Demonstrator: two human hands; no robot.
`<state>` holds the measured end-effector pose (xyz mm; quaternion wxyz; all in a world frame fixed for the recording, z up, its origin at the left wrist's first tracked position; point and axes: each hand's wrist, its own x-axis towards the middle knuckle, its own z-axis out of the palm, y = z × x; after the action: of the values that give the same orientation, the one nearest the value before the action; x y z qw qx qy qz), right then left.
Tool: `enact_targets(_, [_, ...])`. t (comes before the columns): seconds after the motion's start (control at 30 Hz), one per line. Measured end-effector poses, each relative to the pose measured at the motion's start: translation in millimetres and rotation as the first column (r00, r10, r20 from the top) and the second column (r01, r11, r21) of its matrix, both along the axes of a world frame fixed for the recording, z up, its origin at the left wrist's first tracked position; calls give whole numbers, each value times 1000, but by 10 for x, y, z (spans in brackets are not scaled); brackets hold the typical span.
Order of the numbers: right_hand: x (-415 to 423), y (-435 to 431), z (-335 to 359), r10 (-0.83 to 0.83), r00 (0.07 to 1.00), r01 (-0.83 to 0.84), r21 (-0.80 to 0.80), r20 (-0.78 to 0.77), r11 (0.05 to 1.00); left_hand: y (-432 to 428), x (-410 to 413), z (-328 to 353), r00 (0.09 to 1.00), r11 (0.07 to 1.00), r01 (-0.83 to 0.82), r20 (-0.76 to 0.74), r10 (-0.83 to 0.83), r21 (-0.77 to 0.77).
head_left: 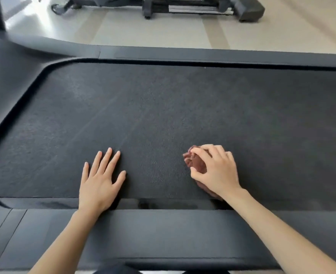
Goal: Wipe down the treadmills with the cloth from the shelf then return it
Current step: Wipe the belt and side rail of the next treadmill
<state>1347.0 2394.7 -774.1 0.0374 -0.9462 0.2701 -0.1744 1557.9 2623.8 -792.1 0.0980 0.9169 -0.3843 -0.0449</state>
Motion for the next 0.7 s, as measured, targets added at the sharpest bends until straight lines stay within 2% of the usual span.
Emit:
enact_targets(0.1, [-765,-508,31,-259,966,259,7,-7,966,10,-1,13,1000,1000,-4,-4,4,-3])
enact_targets(0.2, [-1274,-808,41,-491,871,492,47,-16,870,19,-40,27,1000,1000,-18,-4,18,20])
enact_targets(0.27, [-1259,-800,23,-570,821,570,54,-10,820,-17,-76,27,998,998,-54,-13,55,41])
enact_targets(0.33, [-1072,-654,34,-564,826,563,63,1,824,-105,-130,36,996,995,-85,-24,87,59])
enact_targets(0.4, [-856,-432,75,-442,896,438,86,34,895,-205,-194,47,993,993,-102,-49,105,59])
enact_targets(0.47, [-674,-147,121,-166,984,161,90,61,983,-246,-255,33,993,994,-102,-50,105,44])
enact_targets(0.5, [-575,4,145,20,998,-25,98,56,995,-237,-263,28,995,995,-95,-40,96,32])
enact_targets(0.57, [-451,208,172,379,925,-376,125,-1,918,-201,-242,13,996,997,-82,-37,82,3])
enact_targets(0.6, [-434,233,181,488,873,-480,130,-29,867,-182,-227,6,996,997,-82,-40,81,-10])
enact_targets(0.7, [-533,77,211,566,822,-552,159,-66,819,-180,-235,3,995,996,-88,-46,87,-34])
